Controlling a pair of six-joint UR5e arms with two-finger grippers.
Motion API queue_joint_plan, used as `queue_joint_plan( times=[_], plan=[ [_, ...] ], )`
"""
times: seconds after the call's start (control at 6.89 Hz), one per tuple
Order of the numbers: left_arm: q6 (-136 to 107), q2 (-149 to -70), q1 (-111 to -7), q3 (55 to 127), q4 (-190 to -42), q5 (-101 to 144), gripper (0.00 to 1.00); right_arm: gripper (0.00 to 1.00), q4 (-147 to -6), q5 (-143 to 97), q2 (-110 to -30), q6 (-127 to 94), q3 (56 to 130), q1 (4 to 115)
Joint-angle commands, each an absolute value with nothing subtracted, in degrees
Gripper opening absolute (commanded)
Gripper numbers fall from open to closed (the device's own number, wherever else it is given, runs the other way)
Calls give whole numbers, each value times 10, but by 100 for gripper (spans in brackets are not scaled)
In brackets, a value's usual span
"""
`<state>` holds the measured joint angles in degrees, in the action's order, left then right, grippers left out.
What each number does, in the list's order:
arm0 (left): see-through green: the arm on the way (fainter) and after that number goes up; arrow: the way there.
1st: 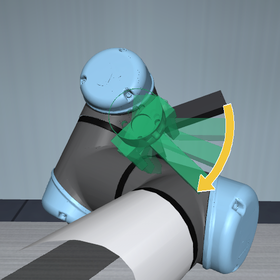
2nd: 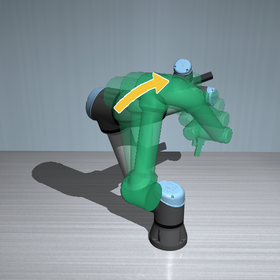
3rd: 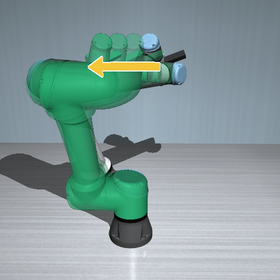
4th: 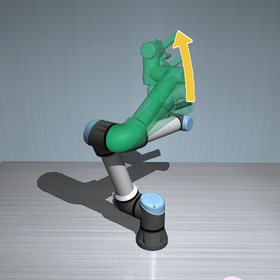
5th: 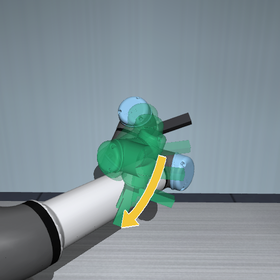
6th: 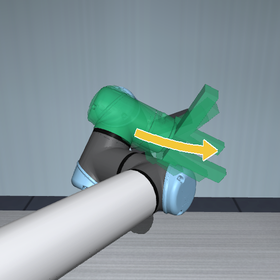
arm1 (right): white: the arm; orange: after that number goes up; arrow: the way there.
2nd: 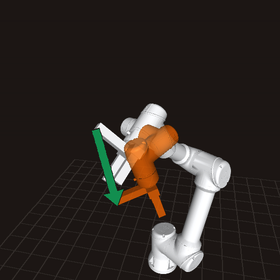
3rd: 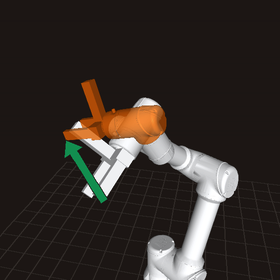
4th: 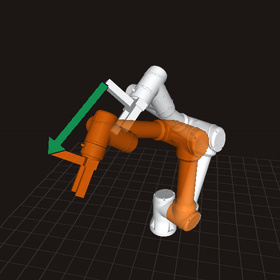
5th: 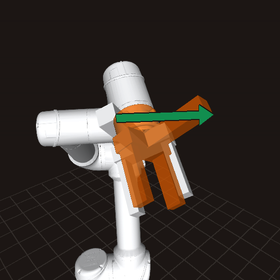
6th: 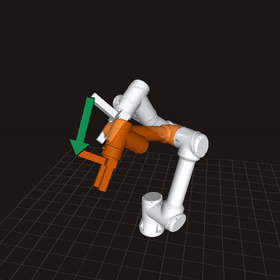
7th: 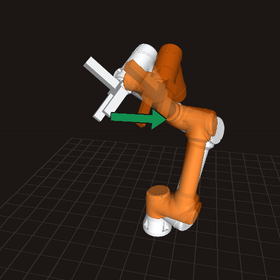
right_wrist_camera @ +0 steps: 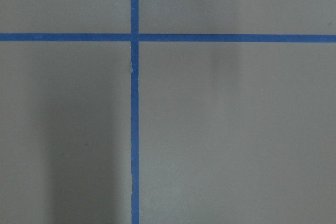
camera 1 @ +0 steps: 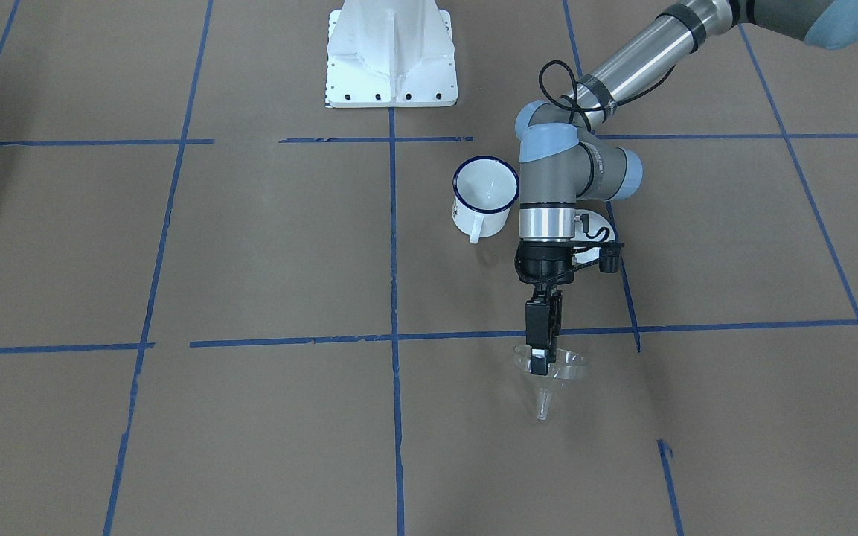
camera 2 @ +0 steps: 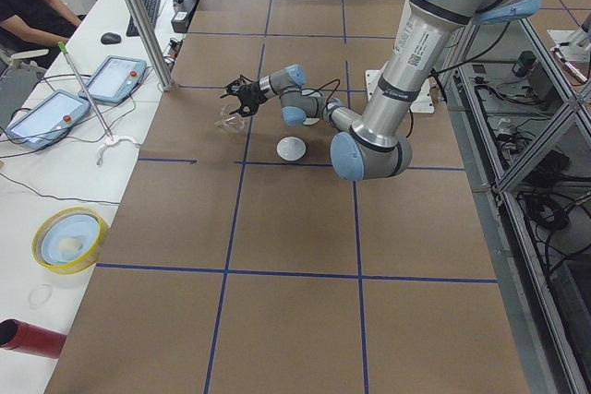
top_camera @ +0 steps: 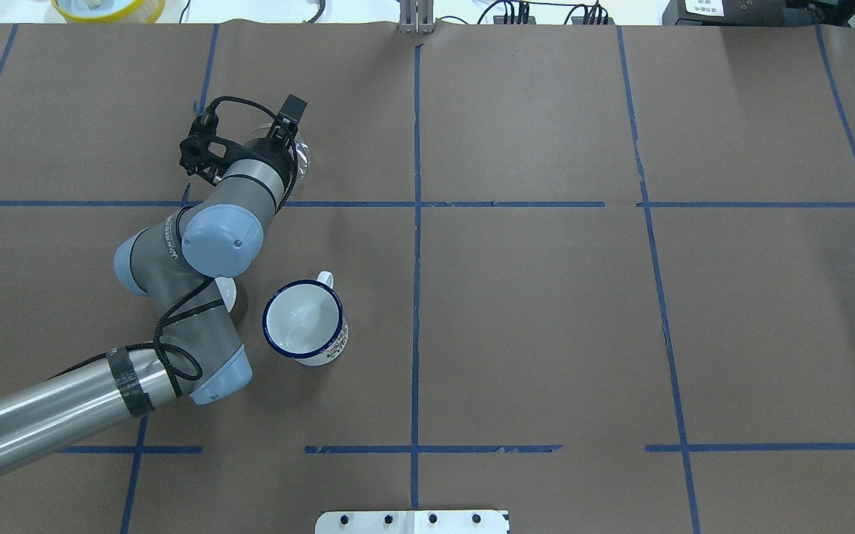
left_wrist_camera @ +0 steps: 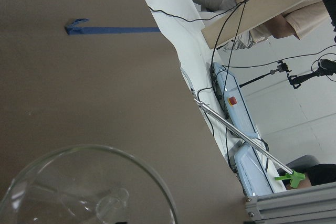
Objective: Remove funnel from cup
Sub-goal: 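Carry the funnel farther from the robot and set it down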
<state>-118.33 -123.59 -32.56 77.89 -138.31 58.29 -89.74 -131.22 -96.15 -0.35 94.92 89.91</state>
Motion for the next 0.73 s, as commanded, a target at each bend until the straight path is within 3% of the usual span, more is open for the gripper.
queue_joint_plan(
  times=[0.0, 0.58],
  plan=[
    [-1103, -1184, -330, 856, -1372, 657, 100, 100, -897, -1312, -962, -4, 949, 899],
    [-928, -1119, -347, 1036, -1184, 826, 100, 100, -897, -1312, -962, -4, 949, 899]
  ],
)
